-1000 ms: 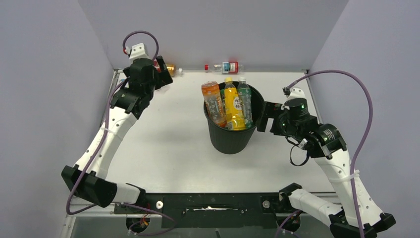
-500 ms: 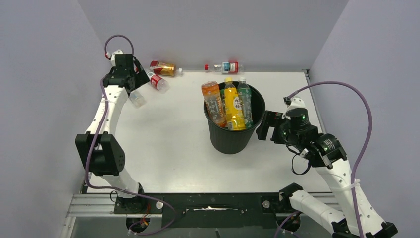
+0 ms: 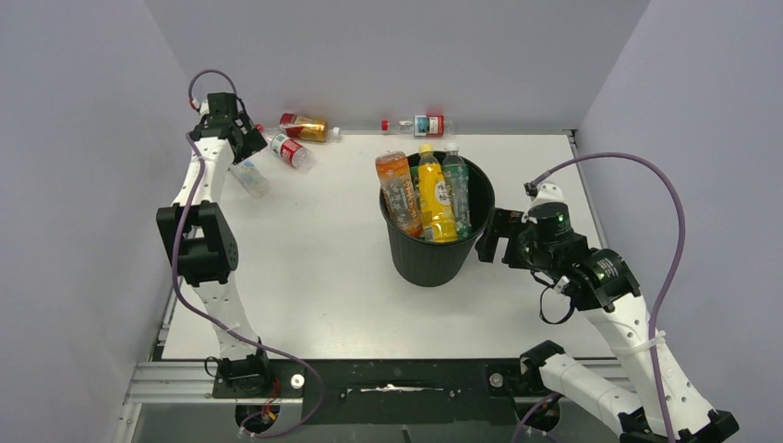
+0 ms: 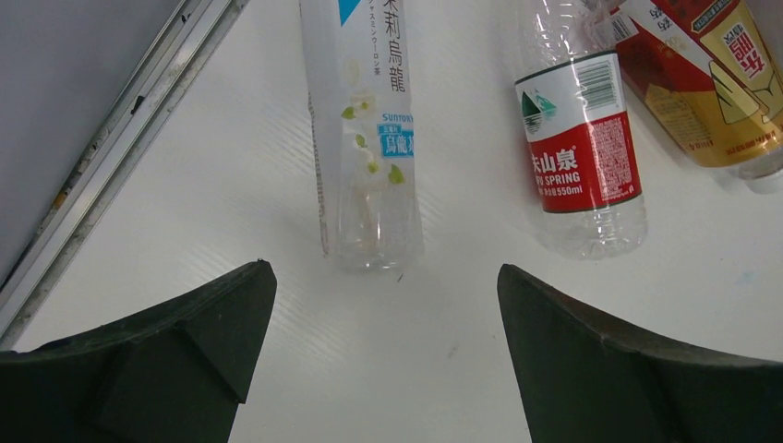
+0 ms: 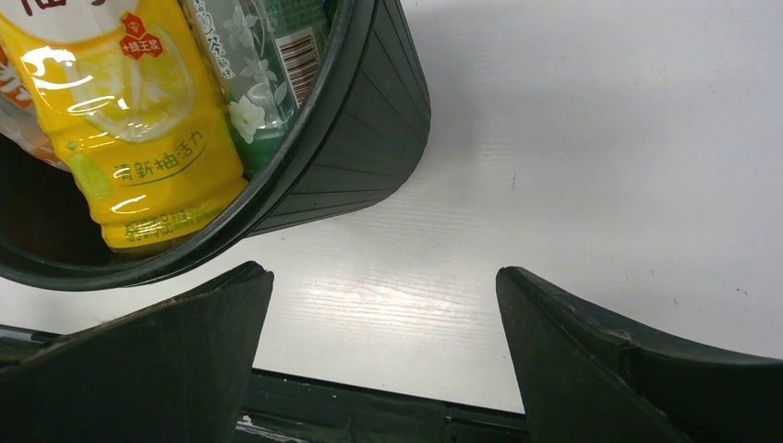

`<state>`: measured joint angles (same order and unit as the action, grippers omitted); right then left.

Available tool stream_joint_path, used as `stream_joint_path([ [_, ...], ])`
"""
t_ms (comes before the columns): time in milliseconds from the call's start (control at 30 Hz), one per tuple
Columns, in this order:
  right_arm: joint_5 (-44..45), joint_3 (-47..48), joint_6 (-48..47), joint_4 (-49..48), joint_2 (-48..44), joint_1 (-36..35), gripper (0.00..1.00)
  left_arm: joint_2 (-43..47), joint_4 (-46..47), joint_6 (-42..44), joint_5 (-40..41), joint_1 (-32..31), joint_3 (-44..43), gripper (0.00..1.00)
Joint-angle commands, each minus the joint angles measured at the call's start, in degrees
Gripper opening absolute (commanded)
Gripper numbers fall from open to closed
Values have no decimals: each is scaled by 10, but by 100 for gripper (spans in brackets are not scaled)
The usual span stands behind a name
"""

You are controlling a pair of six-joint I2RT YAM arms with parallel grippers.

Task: Put the plastic bottles in the bin
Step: Pick up the plastic bottle from the corner of the board.

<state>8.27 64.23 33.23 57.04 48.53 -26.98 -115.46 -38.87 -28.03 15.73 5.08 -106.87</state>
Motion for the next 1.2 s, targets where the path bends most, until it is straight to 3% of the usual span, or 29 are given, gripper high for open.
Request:
stream_joint_path([
  [0,-3,4,-13,-30,7,0,98,-39,-11,-1,-18,5,-74,93],
  [367,-5,13,-13,-32,15,1,98,-122,-32,-19,-27,27,-118,93],
  [800,-10,26,-12,-26,12,2,98,-171,-31,-29,-34,52,-107,92],
  [900,-5,29,-16,-20,11,2,98,-167,-26,-22,-30,52,-92,87],
  [1167,-8,51,-31,-10,33,2,98,-114,26,-6,-73,57,2,61],
])
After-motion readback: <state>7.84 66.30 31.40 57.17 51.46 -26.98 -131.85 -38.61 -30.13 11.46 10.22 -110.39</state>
